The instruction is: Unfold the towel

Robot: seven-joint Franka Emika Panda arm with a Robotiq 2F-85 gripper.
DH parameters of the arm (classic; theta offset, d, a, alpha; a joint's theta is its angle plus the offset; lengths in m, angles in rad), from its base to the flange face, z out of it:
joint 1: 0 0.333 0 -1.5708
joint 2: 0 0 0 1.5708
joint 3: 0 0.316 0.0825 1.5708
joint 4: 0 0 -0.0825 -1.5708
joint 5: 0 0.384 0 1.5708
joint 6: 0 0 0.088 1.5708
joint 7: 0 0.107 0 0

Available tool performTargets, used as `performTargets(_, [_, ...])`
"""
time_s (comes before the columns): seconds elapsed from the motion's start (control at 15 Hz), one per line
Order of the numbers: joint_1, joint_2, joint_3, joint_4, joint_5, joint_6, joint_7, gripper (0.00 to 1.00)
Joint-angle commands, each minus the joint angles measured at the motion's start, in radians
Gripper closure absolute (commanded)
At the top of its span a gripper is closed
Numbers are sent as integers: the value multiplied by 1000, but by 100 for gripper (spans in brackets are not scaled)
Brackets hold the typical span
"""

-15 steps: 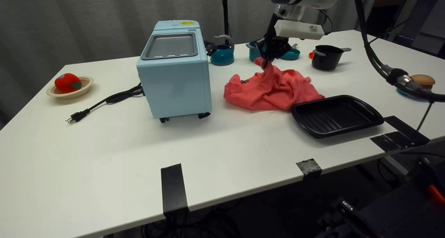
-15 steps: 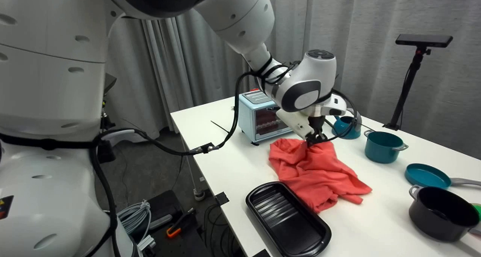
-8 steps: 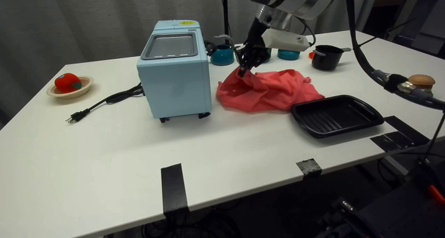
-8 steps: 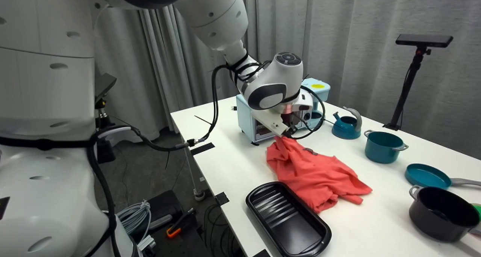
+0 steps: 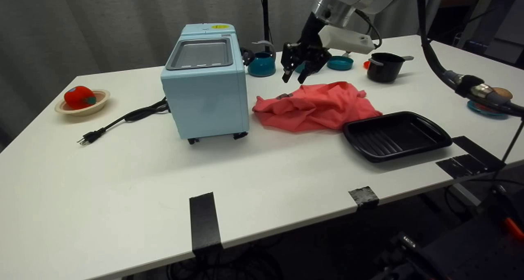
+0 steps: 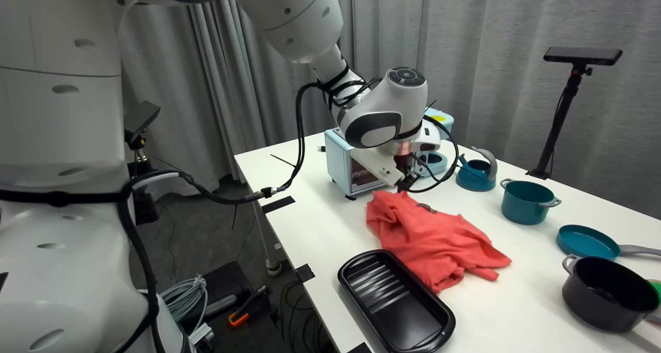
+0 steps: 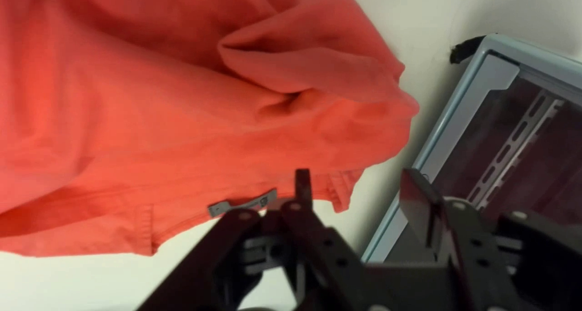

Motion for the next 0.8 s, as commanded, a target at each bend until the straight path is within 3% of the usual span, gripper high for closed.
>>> performTargets(0.0, [46,-76,-133,-14,-158,-134,146,14])
performTargets(0.13, [52,-68,-187,5,-242,-192,192,1])
performTargets(0.47, [43,28,-264,48,-342,-203,208,0])
performTargets(0.73, [32,87,-284,61,-356,-157,189,0])
